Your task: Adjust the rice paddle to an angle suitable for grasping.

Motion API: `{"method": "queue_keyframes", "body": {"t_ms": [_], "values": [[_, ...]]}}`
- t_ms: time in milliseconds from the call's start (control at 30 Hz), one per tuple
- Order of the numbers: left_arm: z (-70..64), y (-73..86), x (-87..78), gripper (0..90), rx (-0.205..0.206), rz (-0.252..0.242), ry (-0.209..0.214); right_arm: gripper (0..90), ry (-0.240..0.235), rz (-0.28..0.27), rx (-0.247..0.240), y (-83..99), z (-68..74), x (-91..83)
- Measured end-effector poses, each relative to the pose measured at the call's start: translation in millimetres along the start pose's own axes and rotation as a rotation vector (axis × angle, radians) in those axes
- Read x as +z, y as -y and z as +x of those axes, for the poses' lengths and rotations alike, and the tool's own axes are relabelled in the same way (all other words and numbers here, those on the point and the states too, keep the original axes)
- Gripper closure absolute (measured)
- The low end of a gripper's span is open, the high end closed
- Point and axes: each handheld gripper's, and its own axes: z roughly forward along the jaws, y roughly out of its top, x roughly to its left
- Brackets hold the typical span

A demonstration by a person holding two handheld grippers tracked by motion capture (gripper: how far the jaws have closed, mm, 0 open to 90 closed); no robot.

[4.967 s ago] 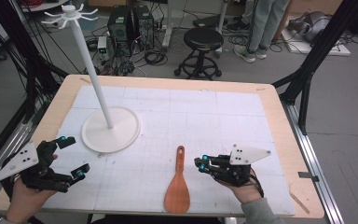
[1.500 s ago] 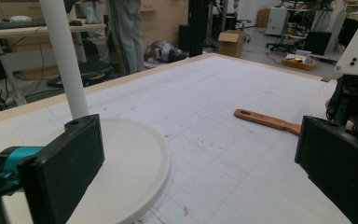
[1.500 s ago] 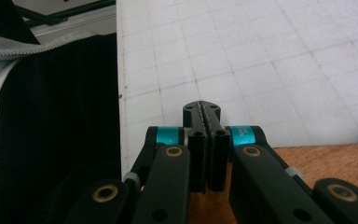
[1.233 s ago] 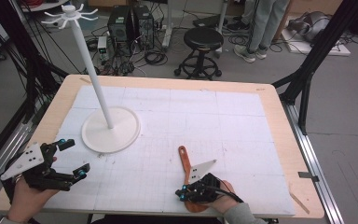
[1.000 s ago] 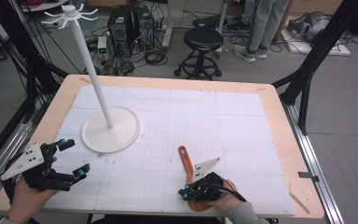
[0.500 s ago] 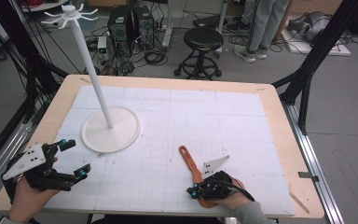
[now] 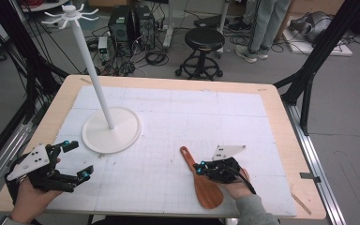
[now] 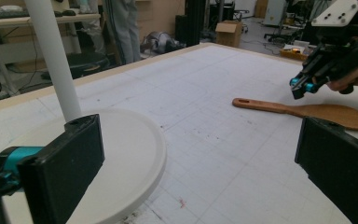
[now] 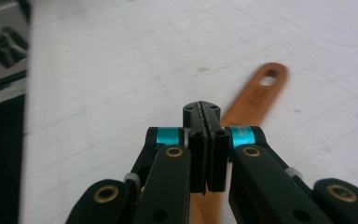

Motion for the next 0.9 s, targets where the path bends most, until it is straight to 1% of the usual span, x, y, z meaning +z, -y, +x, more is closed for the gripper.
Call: {"method": "queue_keyframes", "body": {"t_ms": [33, 100, 133, 167, 200, 267, 300, 467, 533, 600, 633, 667, 700, 733, 800, 900], "values": [[0.2, -0.1, -0.2, 1.8, -0.002, -0.001, -0.002, 89.1, 0.034, 0.018, 0.011, -0.1, -3.9, 2.7], [0.7, -0.1, -0.7, 1.8, -0.001, -0.002, -0.003, 89.1, 0.042, 0.022, 0.018, 0.0, -4.5, 3.4], [0.8, 0.0, -1.2, 1.8, -0.005, -0.002, -0.004, 89.1, 0.059, 0.027, 0.019, 0.1, -6.5, 4.4], [1.0, 0.1, -1.3, 1.8, -0.005, -0.003, -0.004, 89.1, 0.059, 0.027, 0.019, 0.1, -6.5, 4.4], [1.3, 0.3, -1.9, 1.7, -0.006, -0.002, -0.006, 89.0, 0.073, 0.032, 0.025, 0.7, -8.9, 4.4], [1.0, 0.5, -1.7, 1.8, -0.007, -0.002, -0.006, 89.0, 0.076, 0.042, 0.039, 1.6, -11.5, 5.4], [0.9, 0.5, -1.4, 1.8, -0.006, -0.001, -0.004, 89.1, 0.085, 0.051, 0.038, 2.0, -13.2, 6.4], [0.8, 0.8, -0.8, 1.8, -0.005, 0.004, -0.002, 89.0, 0.099, 0.076, 0.034, 2.9, -19.0, 12.8], [1.0, 0.9, -1.2, 1.8, -0.005, 0.005, -0.003, 89.0, 0.116, 0.082, 0.045, 4.2, -23.1, 14.3], [1.1, 0.9, -1.8, 1.8, -0.008, 0.002, -0.005, 89.0, 0.121, 0.08, 0.043, 4.3, -23.8, 14.2], [1.2, 0.9, -2.0, 1.8, -0.007, 0.002, -0.006, 89.0, 0.138, 0.075, 0.048, 3.9, -24.3, 13.5], [1.2, 0.7, -2.3, 1.8, -0.006, 0.001, -0.006, 89.0, 0.148, 0.07, 0.043, 4.1, -25.0, 13.3], [1.2, 0.7, -2.3, 1.8, -0.006, 0.001, -0.006, 89.0, 0.148, 0.07, 0.043, 4.1, -25.0, 13.3], [1.3, 0.4, -2.5, 1.8, -0.005, 0.001, -0.006, 89.0, 0.172, 0.068, 0.043, 4.0, -25.3, 12.9], [1.5, 0.2, -2.5, 1.8, -0.006, 0.001, -0.006, 89.0, 0.17, 0.061, 0.047, 4.2, -26.1, 13.2], [2.6, 0.4, -3.2, 1.8, -0.007, 0.001, -0.008, 89.0, 0.168, 0.065, 0.049, 4.4, -26.4, 14.1]]}}
